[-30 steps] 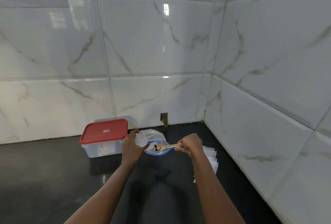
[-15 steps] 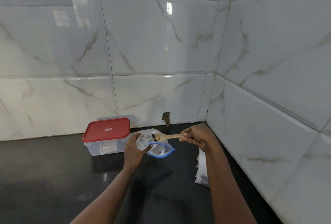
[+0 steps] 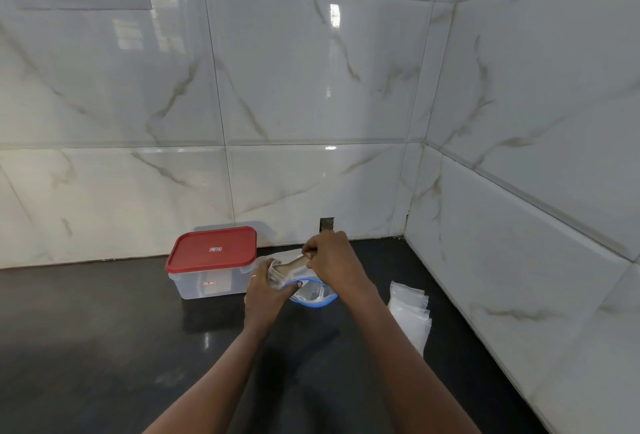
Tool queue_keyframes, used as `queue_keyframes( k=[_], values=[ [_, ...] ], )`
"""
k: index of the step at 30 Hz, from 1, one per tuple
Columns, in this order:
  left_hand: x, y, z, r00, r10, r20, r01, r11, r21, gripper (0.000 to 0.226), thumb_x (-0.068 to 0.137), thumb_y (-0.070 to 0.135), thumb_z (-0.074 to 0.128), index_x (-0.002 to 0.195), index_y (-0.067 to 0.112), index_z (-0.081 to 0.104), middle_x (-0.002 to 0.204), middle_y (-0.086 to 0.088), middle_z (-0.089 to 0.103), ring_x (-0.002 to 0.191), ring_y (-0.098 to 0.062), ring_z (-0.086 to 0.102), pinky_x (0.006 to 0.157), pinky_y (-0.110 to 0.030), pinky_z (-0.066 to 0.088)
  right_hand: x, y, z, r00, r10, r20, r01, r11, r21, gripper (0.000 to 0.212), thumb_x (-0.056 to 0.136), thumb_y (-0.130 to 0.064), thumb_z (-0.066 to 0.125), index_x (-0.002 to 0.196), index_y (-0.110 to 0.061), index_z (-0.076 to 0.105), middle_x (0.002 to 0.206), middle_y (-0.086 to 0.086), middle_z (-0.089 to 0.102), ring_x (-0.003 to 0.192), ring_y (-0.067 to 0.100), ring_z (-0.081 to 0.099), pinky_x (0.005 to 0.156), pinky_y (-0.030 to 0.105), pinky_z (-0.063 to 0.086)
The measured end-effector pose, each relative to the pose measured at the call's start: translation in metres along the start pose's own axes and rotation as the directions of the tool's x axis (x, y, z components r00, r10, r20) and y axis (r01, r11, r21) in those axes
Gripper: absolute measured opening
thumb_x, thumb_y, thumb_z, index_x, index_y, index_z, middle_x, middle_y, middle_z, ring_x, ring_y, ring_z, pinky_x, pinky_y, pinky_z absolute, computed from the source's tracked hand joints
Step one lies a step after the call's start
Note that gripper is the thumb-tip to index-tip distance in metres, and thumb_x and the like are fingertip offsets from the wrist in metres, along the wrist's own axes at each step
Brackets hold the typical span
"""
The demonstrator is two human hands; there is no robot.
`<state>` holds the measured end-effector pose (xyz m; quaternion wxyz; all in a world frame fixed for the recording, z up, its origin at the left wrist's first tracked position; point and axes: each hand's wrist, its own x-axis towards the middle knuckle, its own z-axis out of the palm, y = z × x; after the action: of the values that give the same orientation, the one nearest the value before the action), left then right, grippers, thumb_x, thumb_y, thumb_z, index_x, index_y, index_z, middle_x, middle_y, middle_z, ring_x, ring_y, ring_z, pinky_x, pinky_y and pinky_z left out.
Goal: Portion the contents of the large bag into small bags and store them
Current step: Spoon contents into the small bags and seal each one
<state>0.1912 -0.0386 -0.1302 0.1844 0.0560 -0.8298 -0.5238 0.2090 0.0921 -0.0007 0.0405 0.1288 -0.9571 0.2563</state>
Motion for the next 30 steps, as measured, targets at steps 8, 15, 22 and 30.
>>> queue_keyframes(
  k=[8,15,22,30],
  values=[
    [0.005,0.003,-0.004,1.0,0.017,0.003,-0.017,0.998,0.063,0.073,0.064,0.025,0.083,0.126,0.018,0.045,0.12,-0.005,0.06,0.106,-0.023,0.058,0.092,-0.04,0.05,-0.006,-0.008,0.004,0.96,-0.26,0.108,0.28,0.916,-0.286,0.031,0.084,0.006,0.054,0.111,-0.003,0.065,0.107,0.019,0.066,0.094,0.029,0.062,0.072,0.028,0.04],
    [0.009,0.002,-0.008,0.997,0.01,0.082,-0.025,0.982,0.187,0.065,0.064,0.028,0.082,0.12,0.016,0.052,0.115,-0.004,0.062,0.101,-0.02,0.059,0.09,-0.041,0.052,-0.008,-0.014,0.009,0.908,-0.369,0.2,0.417,0.845,-0.334,0.04,0.088,-0.001,0.059,0.127,-0.01,0.059,0.121,0.011,0.063,0.108,0.025,0.061,0.096,0.032,0.047],
    [0.009,0.007,-0.01,0.997,-0.007,0.079,-0.008,0.983,0.183,0.06,0.066,0.024,0.081,0.117,0.014,0.052,0.112,-0.006,0.064,0.097,-0.02,0.06,0.086,-0.031,0.05,-0.013,-0.012,0.007,0.898,-0.393,0.198,0.437,0.846,-0.305,0.038,0.088,0.0,0.055,0.124,-0.007,0.062,0.118,0.013,0.064,0.107,0.025,0.061,0.092,0.03,0.044],
    [0.003,0.012,-0.012,0.998,-0.051,0.035,0.045,0.989,0.14,0.049,0.073,0.018,0.076,0.114,0.011,0.05,0.108,-0.009,0.061,0.091,-0.018,0.055,0.079,-0.026,0.042,-0.007,0.002,0.001,0.916,-0.397,0.061,0.398,0.876,-0.272,0.044,0.081,0.014,0.051,0.116,-0.007,0.066,0.11,0.01,0.067,0.098,0.024,0.063,0.087,0.034,0.051]
  ],
)
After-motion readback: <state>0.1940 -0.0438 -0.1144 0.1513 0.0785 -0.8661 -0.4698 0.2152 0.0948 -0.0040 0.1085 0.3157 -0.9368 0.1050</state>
